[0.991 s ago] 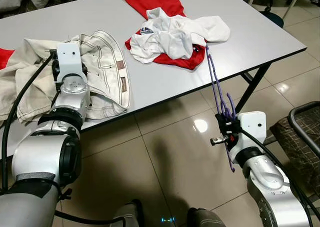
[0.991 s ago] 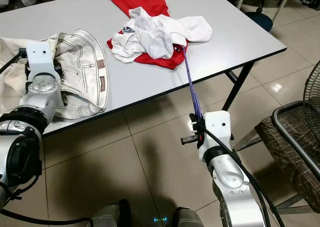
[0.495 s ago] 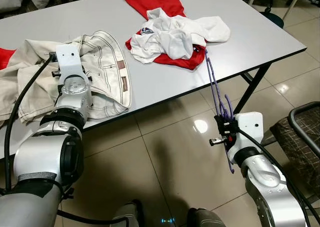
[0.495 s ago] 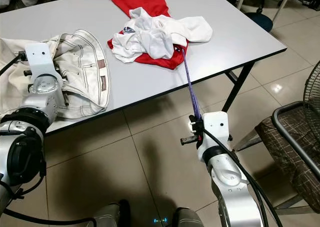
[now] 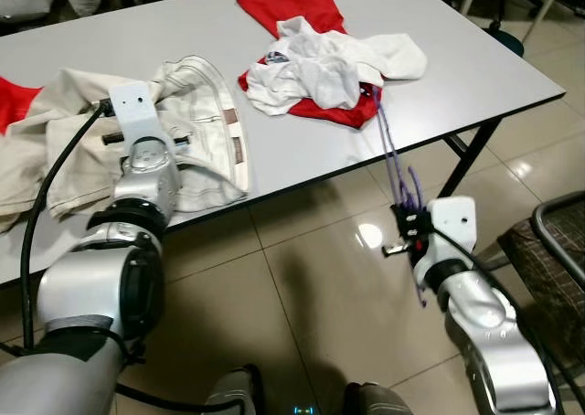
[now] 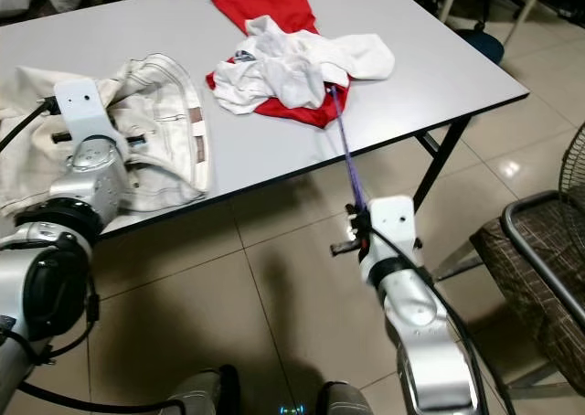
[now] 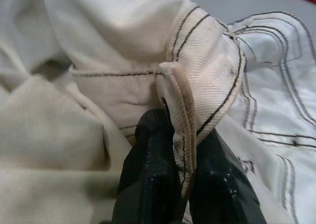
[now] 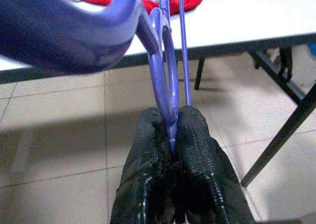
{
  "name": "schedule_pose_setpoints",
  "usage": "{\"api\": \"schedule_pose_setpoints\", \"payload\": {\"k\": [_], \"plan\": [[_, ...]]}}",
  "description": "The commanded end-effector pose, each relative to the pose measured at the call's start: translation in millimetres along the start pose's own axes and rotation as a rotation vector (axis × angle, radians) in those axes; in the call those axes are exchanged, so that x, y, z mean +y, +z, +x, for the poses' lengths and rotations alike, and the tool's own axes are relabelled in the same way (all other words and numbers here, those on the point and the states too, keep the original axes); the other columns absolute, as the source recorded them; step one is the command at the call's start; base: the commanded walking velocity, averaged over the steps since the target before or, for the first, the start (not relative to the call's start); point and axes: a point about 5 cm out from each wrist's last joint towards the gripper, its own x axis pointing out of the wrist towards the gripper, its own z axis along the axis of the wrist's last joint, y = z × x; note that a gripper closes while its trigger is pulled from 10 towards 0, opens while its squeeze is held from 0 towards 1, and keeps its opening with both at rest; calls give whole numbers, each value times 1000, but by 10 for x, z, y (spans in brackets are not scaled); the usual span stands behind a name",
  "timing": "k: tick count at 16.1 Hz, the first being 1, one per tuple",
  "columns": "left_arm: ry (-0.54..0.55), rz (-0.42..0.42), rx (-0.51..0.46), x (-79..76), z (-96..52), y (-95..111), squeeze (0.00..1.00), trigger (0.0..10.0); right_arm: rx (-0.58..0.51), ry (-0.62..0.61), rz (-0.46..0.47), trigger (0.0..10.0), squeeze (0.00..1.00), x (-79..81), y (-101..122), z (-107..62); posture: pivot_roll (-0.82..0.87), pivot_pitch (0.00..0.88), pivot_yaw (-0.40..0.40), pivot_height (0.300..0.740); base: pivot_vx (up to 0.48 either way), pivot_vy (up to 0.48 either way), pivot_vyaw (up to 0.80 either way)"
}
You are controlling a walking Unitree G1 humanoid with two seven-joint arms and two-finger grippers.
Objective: Hang hanger
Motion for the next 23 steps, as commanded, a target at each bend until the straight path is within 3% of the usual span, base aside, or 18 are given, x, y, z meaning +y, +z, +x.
{"api": "schedule_pose_setpoints", "payload": {"k": [1, 4, 5, 7, 10, 12, 14, 16, 17, 18, 20, 21, 23], "plan": [[-28, -57, 4, -33, -6, 2, 0, 0, -18, -3, 4, 10000, 0, -27, 14, 25, -89, 52, 66, 740, 0, 0, 0], [-93, -131, -19, -203, -17, 149, 0, 0, -55, -31, -20, 10000, 0, -117, 85, 144, -95, 29, 103, 740, 0, 0, 0], [-178, -251, -57, -380, -36, 391, 0, 0, -99, -66, 3, 10000, 0, -195, 167, 166, -100, 6, 119, 740, 0, 0, 0], [-303, -357, -127, -494, -68, 674, 0, 0, -106, -99, 38, 10000, 0, -220, 134, 166, -83, 0, 125, 740, 0, 0, 0], [-450, -376, -241, -377, -169, 966, 0, 0, -137, -50, 53, 10000, 0, -107, 143, 121, -95, 0, 98, 740, 0, 0, 0], [-442, -374, -193, -173, -298, 799, 0, 0, -149, 2, 21, 10000, 0, 6, 138, 49, -118, 0, 141, 740, 0, 0, 0], [-452, -401, -119, -198, -501, 617, 0, 0, -164, 40, 97, 10000, 0, 7, 121, -106, -90, 0, 124, 740, 0, 0, 0], [-470, -271, -57, -122, -633, 349, 0, 0, -99, 64, 111, 10000, 0, 47, -20, -207, -88, 0, 119, 740, 0, 0, 0], [-524, -55, 90, -59, -747, -71, 0, 1059, -55, 106, 111, 10000, 0, 97, -101, -275, -77, 0, 112, 740, 0, 0, 0], [-559, 56, 139, -48, -821, -319, 0, 10000, -28, 120, 106, 10000, 0, 121, -140, -292, -89, 0, 112, 740, 0, 0, 0], [-577, 37, 100, -197, -974, -429, 0, 10000, 21, 49, 76, 10000, 0, 65, -159, -239, -100, 0, 86, 740, 0, 0, 0], [-569, 47, 98, -210, -981, -431, 0, 10000, 21, 46, 70, 10000, 0, 61, -150, -228, -105, 0, 83, 740, 0, 0, 0], [-673, 87, 65, -325, -1032, -381, 0, 10000, -12, 83, 38, 10000, 0, 48, -87, -182, -106, 0, 73, 740, 0, 0, 0]]}}
